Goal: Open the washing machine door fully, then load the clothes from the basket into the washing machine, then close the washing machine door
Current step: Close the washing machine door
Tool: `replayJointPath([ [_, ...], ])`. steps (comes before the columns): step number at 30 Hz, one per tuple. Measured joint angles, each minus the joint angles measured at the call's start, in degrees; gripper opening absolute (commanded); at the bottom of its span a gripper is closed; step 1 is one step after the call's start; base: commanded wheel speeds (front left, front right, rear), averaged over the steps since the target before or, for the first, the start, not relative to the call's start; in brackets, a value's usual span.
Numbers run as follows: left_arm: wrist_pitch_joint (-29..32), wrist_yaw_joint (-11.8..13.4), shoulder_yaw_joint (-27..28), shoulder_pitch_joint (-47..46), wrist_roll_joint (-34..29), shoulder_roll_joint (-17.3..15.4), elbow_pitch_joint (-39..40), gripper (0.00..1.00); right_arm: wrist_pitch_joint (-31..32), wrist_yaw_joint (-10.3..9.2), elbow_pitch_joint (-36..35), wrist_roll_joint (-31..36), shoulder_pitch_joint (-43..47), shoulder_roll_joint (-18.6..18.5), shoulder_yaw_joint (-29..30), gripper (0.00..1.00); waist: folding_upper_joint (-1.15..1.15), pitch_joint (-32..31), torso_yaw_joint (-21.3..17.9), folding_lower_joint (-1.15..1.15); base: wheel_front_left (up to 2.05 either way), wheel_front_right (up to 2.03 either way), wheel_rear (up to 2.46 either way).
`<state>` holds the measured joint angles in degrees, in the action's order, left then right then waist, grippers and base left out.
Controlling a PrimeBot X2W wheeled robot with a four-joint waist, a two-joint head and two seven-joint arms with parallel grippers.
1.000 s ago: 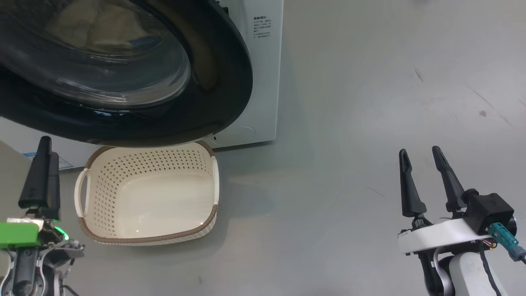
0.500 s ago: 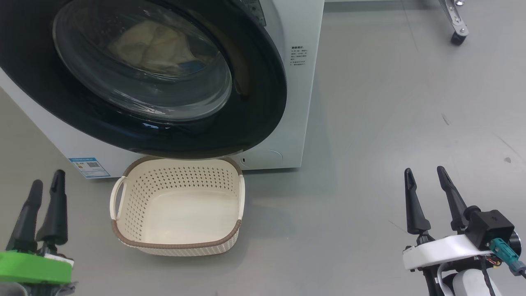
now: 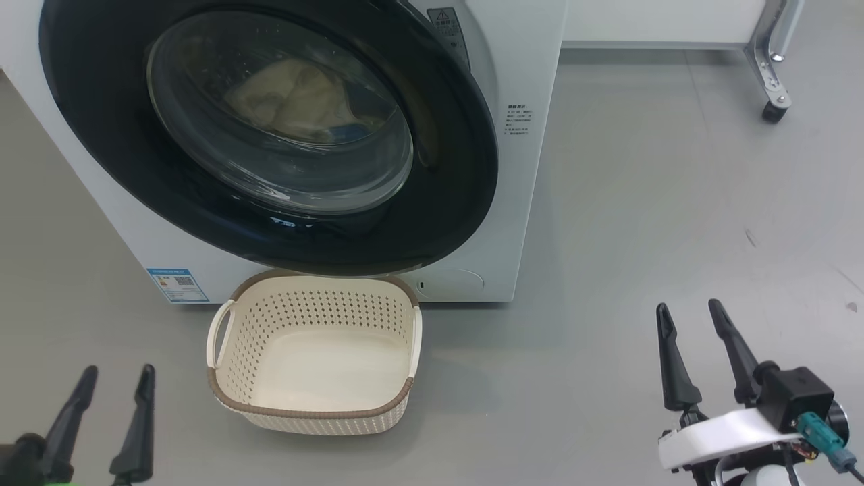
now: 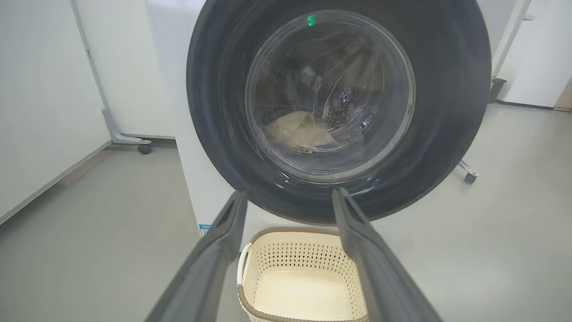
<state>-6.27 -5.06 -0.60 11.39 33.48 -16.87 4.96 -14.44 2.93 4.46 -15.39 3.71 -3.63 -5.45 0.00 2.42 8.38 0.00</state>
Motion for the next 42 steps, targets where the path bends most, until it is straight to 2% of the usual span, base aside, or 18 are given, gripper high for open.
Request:
replayJointPath([
  [5,-2.0,2.2,-1.4,1.2,-4.8,-0.2,-1.3,1.00,0.0,0.02,0.6,0.9,1.4,0.0,-0.7,1.00,0.00,-1.0,-0.1,0.00,0.00,0.00,0.00],
  [9,-3.1,3.8,-1.7,1.6,-5.9,0.4,-2.1,1.00,0.0,0.00,0.8,0.9,1.8,0.1,-1.0,1.00,0.00,-1.5,-0.6,0.00,0.00,0.00,0.00],
  [20,-4.6,5.8,-3.3,1.6,-7.0,2.6,-2.6,1.00,0.0,-0.12,0.8,1.3,3.8,0.1,-0.8,1.00,0.00,-2.4,-1.7,0.00,0.00,0.00,0.00],
  [38,-5.5,6.9,-4.2,1.6,-7.9,3.8,-3.6,1.00,0.0,-0.56,0.3,1.3,3.9,0.1,-0.9,1.00,0.00,-2.6,-1.8,0.00,0.00,0.00,0.00],
  [39,-5.7,6.9,-4.3,1.6,-7.9,3.8,-3.6,1.00,0.0,-0.56,0.2,1.3,3.9,0.1,-0.9,0.78,0.00,-2.6,-1.8,0.00,0.00,0.00,0.00],
  [40,-5.7,6.9,-4.4,1.6,-7.9,3.8,-3.6,1.00,0.0,-0.56,0.2,1.3,3.9,0.1,-0.9,0.46,0.00,-2.6,-1.8,0.00,0.00,0.00,0.00],
  [41,-5.7,6.9,-4.4,1.6,-8.0,3.8,-3.7,1.00,0.0,-0.56,0.2,1.3,4.0,0.1,-0.9,0.36,0.00,-2.6,-1.8,0.00,0.00,0.00,0.00],
  [42,-5.7,6.9,-4.5,1.6,-8.1,3.8,-3.7,1.00,0.0,-0.56,0.2,1.3,4.0,0.1,-0.9,0.18,0.00,-2.6,-1.8,0.00,0.00,0.00,0.00],
])
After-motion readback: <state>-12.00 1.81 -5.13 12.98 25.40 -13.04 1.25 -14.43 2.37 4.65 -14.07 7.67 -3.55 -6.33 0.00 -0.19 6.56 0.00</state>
